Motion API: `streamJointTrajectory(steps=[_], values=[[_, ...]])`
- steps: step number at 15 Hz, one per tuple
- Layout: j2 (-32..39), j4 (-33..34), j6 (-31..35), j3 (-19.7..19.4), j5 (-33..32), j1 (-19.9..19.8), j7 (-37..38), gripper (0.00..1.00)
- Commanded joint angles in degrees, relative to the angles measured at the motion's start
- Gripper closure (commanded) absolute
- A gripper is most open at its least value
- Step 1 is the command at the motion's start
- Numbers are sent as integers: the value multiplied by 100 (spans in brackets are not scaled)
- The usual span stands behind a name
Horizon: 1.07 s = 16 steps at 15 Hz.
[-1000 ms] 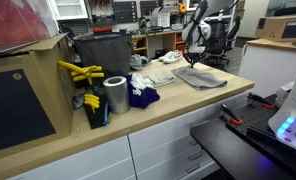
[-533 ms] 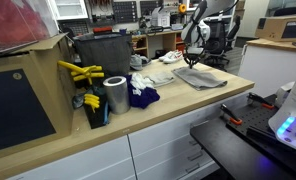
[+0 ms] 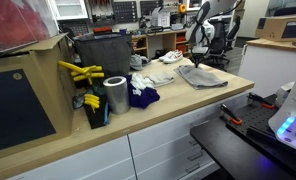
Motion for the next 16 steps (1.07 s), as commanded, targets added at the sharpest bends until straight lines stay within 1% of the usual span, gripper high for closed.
streamJointTrajectory(steps=[1, 3, 5, 6, 8, 10, 11, 13, 16], values=[[317, 332, 76, -260, -301, -22, -65, 100], [357, 452, 85, -380, -514, 16, -80, 100], [274, 510, 37, -396, -637, 41, -100, 100], [196, 499, -24, -372, -666, 52, -127, 76], [-48, 422, -206, -301, -685, 95, -163, 66], [-353, 286, -578, -242, -696, 156, -235, 51], [-565, 210, -963, -171, -698, 149, -368, 42], [-978, 75, -1737, -11, -698, 102, -726, 29], [-1569, -119, -2833, 116, -795, 74, -1112, 5]])
